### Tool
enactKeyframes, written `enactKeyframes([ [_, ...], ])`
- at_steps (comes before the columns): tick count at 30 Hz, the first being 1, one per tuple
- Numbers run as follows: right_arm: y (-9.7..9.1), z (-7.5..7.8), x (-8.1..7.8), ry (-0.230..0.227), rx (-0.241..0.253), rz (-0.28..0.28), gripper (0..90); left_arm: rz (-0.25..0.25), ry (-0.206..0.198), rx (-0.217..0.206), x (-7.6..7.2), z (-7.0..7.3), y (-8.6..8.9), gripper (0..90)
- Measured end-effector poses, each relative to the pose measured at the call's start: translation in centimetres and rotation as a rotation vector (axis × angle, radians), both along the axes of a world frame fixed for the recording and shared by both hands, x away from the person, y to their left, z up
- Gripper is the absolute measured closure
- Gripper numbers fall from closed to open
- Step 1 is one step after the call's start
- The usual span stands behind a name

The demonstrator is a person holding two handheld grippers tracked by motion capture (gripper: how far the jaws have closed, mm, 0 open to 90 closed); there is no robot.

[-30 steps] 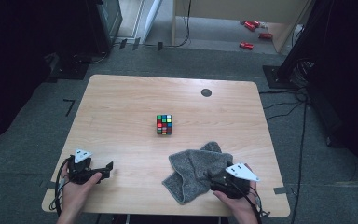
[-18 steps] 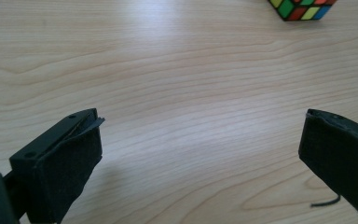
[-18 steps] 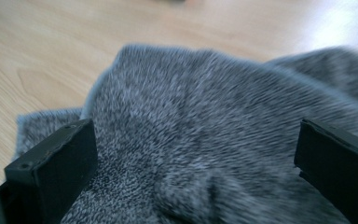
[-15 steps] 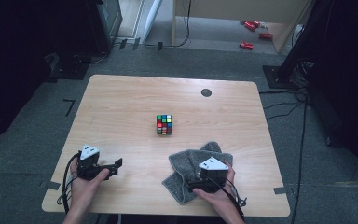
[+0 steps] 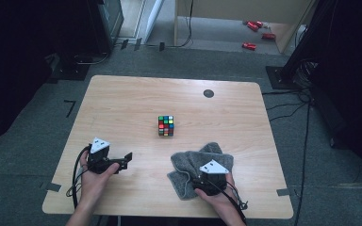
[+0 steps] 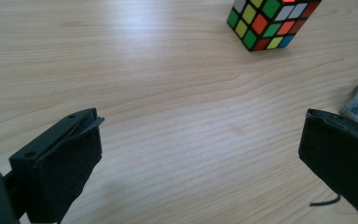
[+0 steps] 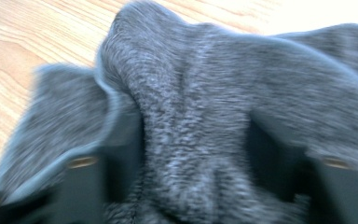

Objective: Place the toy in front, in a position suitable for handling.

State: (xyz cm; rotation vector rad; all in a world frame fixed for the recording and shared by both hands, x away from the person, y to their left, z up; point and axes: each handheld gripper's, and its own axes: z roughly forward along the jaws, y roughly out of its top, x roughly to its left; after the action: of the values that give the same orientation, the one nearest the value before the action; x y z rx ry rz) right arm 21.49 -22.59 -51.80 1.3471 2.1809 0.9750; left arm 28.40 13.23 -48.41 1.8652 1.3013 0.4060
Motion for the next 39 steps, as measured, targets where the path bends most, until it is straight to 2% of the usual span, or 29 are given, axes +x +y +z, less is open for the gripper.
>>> enactKeyframes([
  [1, -0.3, 0.1, 0.0, -0.003, 0.002, 0.004, 56.4, -0.008, -0.001, 0.003, 0.2, 0.0, -0.3, 0.0],
  [2, -0.6, 0.1, 0.0, -0.008, 0.003, 0.001, 61.9, -0.013, -0.003, 0.001, 0.3, 0.0, -0.7, 0.0],
  [6, -2.1, 0.5, 0.1, -0.031, 0.025, -0.04, 70.9, -0.047, -0.004, 0.001, 1.1, -0.2, -2.1, 0.0],
  [11, -4.3, 1.7, 0.2, -0.077, 0.051, -0.102, 72.9, -0.097, -0.025, 0.003, 2.0, -0.1, -4.2, 0.0],
  [14, -5.8, 2.2, 0.2, -0.098, 0.056, -0.141, 72.9, -0.118, -0.026, 0.019, 2.8, -0.2, -5.4, 0.0],
  [17, -7.1, 2.3, 0.3, -0.098, 0.067, -0.178, 72.8, -0.122, -0.022, 0.023, 3.7, -0.2, -6.4, 0.0],
  [22, -8.4, 2.0, 0.4, -0.094, 0.055, -0.223, 71.4, -0.126, -0.024, 0.033, 4.7, -0.2, -8.5, 0.0],
  [29, -9.1, 1.2, 0.7, -0.07, 0.048, -0.243, 70.4, -0.091, -0.031, 0.052, 5.7, -0.6, -11.9, 0.0],
  [39, -9.4, 0.4, 1.0, -0.037, 0.051, -0.227, 68.0, 0.037, -0.024, 0.044, 7.4, -1.8, -15.2, 0.0],
])
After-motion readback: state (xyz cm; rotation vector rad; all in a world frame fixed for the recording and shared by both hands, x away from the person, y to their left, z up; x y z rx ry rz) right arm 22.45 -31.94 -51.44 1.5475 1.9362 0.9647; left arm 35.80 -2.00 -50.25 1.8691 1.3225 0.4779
